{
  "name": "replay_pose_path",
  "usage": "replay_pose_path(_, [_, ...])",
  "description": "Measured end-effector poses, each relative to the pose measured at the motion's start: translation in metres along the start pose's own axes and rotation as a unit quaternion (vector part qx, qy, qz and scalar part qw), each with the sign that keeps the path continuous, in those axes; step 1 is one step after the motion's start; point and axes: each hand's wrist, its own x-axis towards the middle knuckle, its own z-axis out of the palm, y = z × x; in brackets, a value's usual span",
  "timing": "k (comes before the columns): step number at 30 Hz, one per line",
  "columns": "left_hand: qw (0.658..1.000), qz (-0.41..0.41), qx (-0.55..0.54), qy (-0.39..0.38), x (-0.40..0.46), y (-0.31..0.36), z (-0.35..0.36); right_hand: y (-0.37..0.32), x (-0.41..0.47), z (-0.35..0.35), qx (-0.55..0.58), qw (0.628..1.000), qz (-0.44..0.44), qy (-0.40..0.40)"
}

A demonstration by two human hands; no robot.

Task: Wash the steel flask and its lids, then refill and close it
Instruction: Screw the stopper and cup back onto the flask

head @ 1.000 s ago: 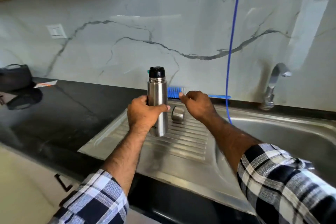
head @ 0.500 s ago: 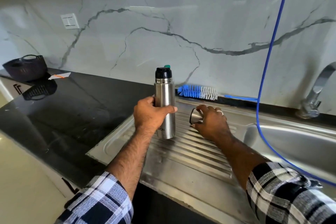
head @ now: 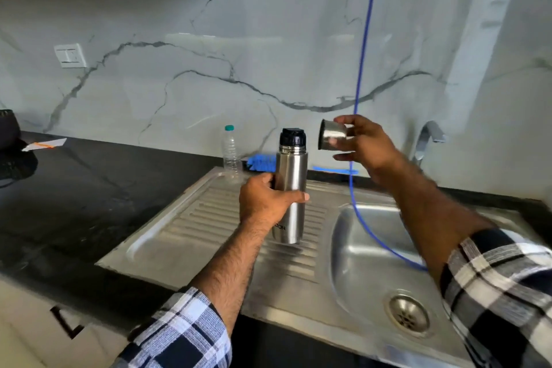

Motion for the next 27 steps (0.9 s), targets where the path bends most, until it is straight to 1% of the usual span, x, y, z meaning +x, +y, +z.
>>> replay_pose_path(2, [1.0,0.005,-0.011,-0.022,-0.016,0.012,0.019,-0.024,-0.013,-0.019,-0.035,0.999,-0.027,-0.026])
replay_pose_path(4, [0.999,0.01,-0.015,-0.04,-0.03,0.022,0.033,-0.04,-0.024,-0.034,-0.112,0.991,-0.04,-0.056])
replay_pose_path(7, [0.998,0.024,-0.005,-0.066,-0.051,0.036,0.051,-0.063,-0.038,-0.055,-0.265,0.958,-0.05,-0.1])
replay_pose_path(10, [0.996,0.032,-0.001,-0.079,-0.067,0.042,0.065,-0.087,-0.049,-0.065,-0.357,0.924,-0.042,-0.13])
replay_pose_path(12, [0.996,0.037,-0.006,-0.085,-0.076,0.044,0.074,-0.097,-0.054,-0.067,-0.42,0.894,-0.037,-0.15])
replay_pose_path(14, [0.995,0.037,-0.011,-0.091,-0.081,0.045,0.079,-0.104,-0.058,-0.071,-0.46,0.873,-0.038,-0.157])
replay_pose_path(15, [0.995,0.036,-0.013,-0.093,-0.083,0.045,0.081,-0.106,-0.06,-0.077,-0.458,0.875,-0.039,-0.151])
replay_pose_path(17, [0.996,0.027,-0.022,-0.086,-0.084,0.042,0.081,-0.106,-0.065,-0.093,-0.411,0.904,-0.045,-0.113])
replay_pose_path(18, [0.996,0.019,-0.025,-0.078,-0.082,0.04,0.08,-0.102,-0.068,-0.101,-0.364,0.927,-0.046,-0.076])
replay_pose_path(19, [0.997,0.014,-0.026,-0.07,-0.081,0.038,0.078,-0.094,-0.07,-0.108,-0.305,0.951,-0.047,-0.023])
replay_pose_path(20, [0.998,0.008,-0.026,-0.063,-0.079,0.037,0.075,-0.08,-0.074,-0.113,-0.263,0.963,-0.053,0.034])
replay_pose_path(21, [0.998,0.004,-0.026,-0.057,-0.076,0.037,0.073,-0.064,-0.075,-0.116,-0.271,0.957,-0.063,0.085])
replay_pose_path(22, [0.998,0.0,-0.028,-0.052,-0.074,0.037,0.071,-0.046,-0.076,-0.117,-0.327,0.938,-0.063,0.102])
replay_pose_path(23, [0.999,0.002,-0.027,-0.047,-0.072,0.037,0.07,-0.031,-0.08,-0.116,-0.419,0.905,-0.038,0.068])
replay_pose_path(24, [0.999,0.006,-0.024,-0.045,-0.069,0.039,0.069,-0.019,-0.084,-0.112,-0.503,0.864,-0.002,0.015])
replay_pose_path(25, [0.999,0.011,-0.018,-0.045,-0.067,0.04,0.069,-0.01,-0.087,-0.109,-0.549,0.836,0.02,-0.009])
replay_pose_path(26, [0.999,0.013,-0.015,-0.048,-0.067,0.041,0.069,-0.005,-0.089,-0.106,-0.554,0.832,0.03,-0.008])
replay_pose_path(27, [0.999,0.018,-0.013,-0.048,-0.066,0.043,0.07,-0.005,-0.089,-0.104,-0.545,0.838,0.031,-0.001])
